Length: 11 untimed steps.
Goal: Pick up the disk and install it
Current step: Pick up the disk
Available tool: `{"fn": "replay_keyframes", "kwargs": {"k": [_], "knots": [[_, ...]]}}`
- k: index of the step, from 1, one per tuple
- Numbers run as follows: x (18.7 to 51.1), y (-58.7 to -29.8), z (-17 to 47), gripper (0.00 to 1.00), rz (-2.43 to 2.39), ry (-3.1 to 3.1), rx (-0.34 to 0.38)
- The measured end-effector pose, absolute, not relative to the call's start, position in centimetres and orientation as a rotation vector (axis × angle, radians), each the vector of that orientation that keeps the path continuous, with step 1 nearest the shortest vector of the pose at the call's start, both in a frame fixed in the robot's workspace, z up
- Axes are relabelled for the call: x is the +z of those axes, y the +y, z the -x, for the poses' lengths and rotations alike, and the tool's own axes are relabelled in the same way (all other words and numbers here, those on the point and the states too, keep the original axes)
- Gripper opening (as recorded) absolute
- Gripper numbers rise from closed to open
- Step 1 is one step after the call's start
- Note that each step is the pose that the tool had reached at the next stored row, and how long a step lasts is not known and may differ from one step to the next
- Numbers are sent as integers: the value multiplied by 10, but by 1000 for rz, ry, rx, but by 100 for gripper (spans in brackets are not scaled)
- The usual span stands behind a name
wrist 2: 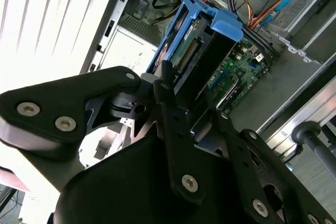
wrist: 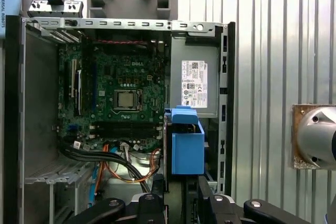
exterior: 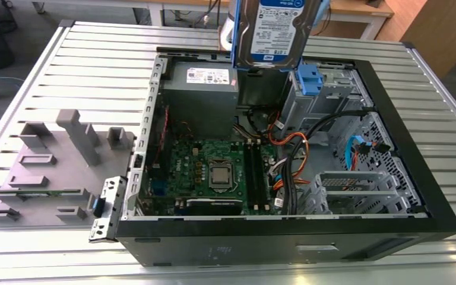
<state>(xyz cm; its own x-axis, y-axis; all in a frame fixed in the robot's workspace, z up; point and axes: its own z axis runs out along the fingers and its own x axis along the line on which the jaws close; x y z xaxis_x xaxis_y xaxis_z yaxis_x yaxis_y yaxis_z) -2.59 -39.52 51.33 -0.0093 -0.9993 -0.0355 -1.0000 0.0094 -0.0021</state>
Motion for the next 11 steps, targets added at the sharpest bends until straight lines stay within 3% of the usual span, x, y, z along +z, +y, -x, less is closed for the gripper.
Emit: {"fn": "replay_keyframes", "kwargs": {"k": [11], "knots": [[513,-405,26,35,2192,2213,36]]}}
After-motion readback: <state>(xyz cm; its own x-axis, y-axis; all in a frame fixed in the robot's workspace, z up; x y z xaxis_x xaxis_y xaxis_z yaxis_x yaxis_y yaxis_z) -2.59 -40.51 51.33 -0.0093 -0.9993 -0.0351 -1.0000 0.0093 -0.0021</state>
